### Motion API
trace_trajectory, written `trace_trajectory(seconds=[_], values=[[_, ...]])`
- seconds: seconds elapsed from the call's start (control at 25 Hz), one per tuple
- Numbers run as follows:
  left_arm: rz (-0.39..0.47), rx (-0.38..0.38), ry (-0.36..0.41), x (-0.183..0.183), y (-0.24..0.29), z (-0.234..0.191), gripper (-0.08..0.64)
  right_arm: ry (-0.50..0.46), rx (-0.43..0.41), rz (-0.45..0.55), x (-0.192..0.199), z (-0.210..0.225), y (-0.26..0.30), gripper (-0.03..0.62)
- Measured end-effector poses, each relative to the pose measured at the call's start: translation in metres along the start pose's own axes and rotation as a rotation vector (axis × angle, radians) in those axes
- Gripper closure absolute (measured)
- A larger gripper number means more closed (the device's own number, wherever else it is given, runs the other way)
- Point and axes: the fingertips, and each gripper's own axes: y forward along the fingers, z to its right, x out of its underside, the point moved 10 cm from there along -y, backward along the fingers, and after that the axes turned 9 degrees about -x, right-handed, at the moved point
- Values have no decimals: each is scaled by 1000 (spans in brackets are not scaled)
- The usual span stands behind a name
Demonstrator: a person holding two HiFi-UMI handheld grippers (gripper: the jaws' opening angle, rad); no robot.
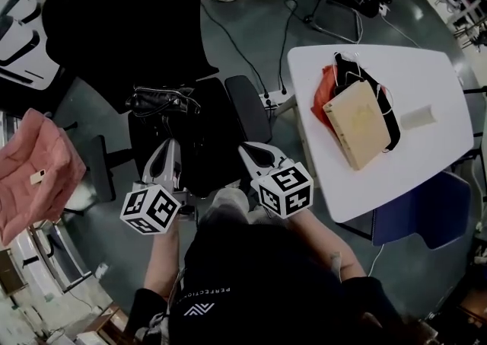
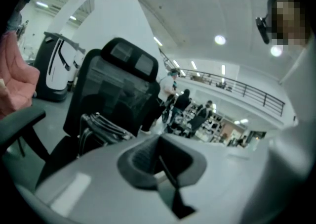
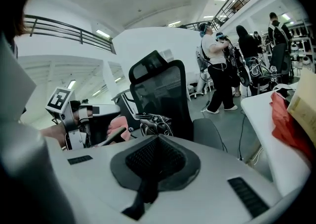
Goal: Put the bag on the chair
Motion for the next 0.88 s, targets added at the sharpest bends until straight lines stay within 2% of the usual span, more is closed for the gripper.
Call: trace_trajectory(seconds=[0.28,0.88], values=[[-11,-30,-2,5,-8,3,552,-6,-3,20,-3,-1,-9,601],[-40,-42,-8,12,-16,7,552,-4,-23,38,-3,-7,-14,601]])
